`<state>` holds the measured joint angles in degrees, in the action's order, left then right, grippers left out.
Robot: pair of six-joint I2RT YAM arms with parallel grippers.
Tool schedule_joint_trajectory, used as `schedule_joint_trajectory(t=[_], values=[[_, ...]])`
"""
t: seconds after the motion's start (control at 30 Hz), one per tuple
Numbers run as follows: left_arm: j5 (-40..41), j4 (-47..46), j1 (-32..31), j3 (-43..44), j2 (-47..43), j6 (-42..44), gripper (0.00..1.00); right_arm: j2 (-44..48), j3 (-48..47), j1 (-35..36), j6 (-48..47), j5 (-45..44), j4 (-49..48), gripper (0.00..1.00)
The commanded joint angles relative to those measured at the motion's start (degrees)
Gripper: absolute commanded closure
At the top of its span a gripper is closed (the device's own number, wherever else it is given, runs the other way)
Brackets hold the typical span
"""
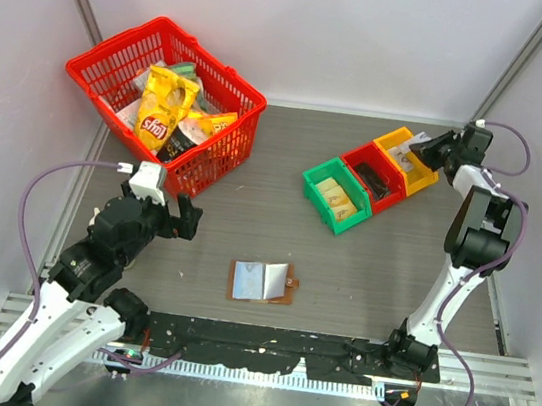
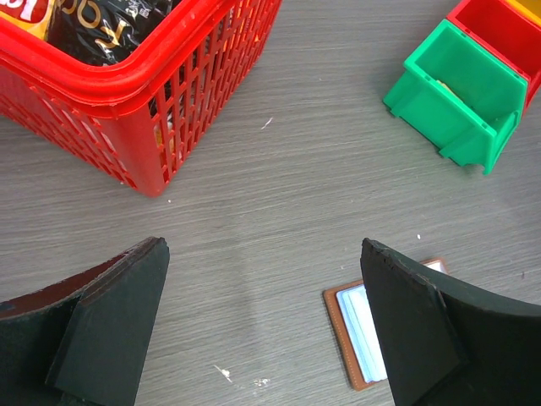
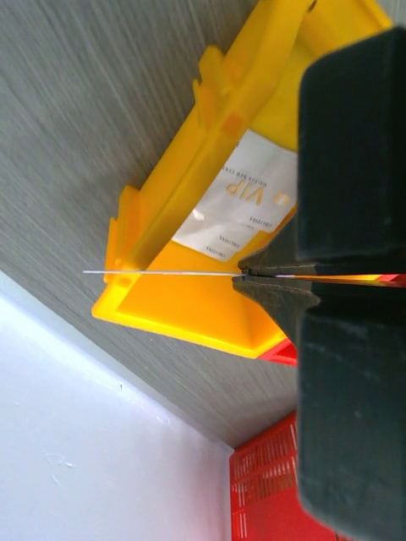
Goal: Take the credit cards out of the card holder
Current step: Place the credit card in the storage box.
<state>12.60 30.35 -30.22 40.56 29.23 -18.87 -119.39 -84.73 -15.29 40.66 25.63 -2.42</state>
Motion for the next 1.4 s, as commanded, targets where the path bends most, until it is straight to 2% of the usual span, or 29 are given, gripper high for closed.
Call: schedule_joint_trajectory(t=[0.0, 0.4, 0.53, 0.6, 0.8, 0.93, 1.2, 1.33, 1.37], values=[[-0.1, -1.3, 0.9, -0.1, 0.6, 1.2, 0.00, 0.1, -3.9, 1.8, 3.9, 1.3, -1.7, 0.99], [-0.4, -1.3, 1.7, -0.3, 0.5, 1.1, 0.00, 1.6, 0.2, 3.2, 7.6, -0.2, -2.0, 0.99], [-0.5, -1.3, 1.7, -0.4, 0.4, 1.2, 0.00, 1.4, 0.6, 3.2, 8.2, -1.0, -0.8, 0.95], [-0.5, -1.3, 1.7, -0.4, 0.3, 1.2, 0.00, 1.4, 0.7, 3.2, 8.5, -1.2, -0.3, 0.91], [-0.8, -1.4, 1.7, -0.4, 0.3, 1.2, 0.00, 3.4, 0.4, 3.2, 6.1, -3.6, 4.2, 0.59], [-1.0, -1.5, 1.7, -0.4, -0.1, 1.1, 0.00, 6.4, 0.9, 3.2, 2.7, -6.9, 9.6, 0.48], [-1.3, -1.3, 1.7, -0.4, 0.1, 0.7, 0.00, 20.2, 8.9, 4.7, -6.2, -13.6, 16.3, 0.41], [-1.4, -0.8, 2.1, -0.2, 1.1, 0.5, 0.01, 30.3, 14.1, 11.1, -12.0, -18.0, 19.7, 0.40], [-1.5, -0.7, 2.2, -0.2, 1.2, 0.4, 0.00, 33.5, 16.7, 14.6, -13.2, -18.9, 20.1, 0.40]])
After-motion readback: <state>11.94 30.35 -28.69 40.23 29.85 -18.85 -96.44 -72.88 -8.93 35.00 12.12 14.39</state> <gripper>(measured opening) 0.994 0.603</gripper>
